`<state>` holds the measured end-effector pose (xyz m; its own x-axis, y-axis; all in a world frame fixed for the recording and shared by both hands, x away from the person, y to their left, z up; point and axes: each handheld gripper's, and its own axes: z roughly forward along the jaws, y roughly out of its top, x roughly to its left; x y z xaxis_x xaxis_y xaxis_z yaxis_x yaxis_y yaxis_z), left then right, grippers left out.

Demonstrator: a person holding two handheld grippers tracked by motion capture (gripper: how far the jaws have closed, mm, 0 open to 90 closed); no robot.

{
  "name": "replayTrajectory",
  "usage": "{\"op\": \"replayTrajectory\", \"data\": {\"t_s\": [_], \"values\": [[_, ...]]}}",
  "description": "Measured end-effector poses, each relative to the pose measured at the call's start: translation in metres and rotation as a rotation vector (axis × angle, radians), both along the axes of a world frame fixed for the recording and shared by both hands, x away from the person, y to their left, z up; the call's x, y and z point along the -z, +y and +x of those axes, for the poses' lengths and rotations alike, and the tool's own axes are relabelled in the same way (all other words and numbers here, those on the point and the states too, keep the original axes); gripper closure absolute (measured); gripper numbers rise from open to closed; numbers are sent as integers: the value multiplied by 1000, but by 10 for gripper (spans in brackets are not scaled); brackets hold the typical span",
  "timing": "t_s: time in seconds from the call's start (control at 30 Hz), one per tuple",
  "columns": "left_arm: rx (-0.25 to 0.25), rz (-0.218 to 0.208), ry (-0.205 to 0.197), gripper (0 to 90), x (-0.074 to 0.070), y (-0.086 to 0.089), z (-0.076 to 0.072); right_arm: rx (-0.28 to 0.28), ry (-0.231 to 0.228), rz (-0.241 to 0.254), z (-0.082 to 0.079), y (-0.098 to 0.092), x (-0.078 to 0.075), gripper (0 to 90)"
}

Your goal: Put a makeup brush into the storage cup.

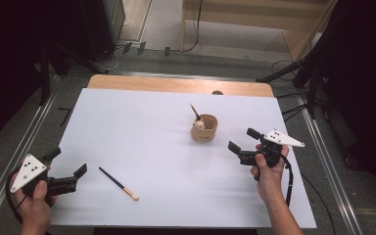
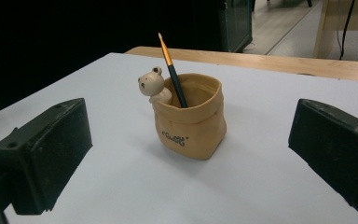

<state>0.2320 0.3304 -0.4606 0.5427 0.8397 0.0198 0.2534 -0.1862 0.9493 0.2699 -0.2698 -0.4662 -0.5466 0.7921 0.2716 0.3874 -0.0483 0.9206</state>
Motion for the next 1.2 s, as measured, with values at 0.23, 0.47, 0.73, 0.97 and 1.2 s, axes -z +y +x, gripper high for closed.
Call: {"op": "replayTrajectory", "data": {"t_s": [0.23, 0.47, 0.73, 0.97, 1.2], "values": [[34, -8, 23, 0, -6, -2, 7, 8, -7, -10, -11, -14, 4, 0], [79, 3, 46, 0, -13, -6, 13, 21, -29, -21, -20, -30, 6, 0], [129, 33, 82, 0, -17, -9, 18, 41, -33, -23, -30, -46, 10, 0], [178, 89, 112, 0, -23, -11, 21, 48, -27, -27, -37, -51, 22, 0], [242, 169, 110, 0, -42, -24, 24, 40, -23, -33, -41, -50, 26, 0]]}}
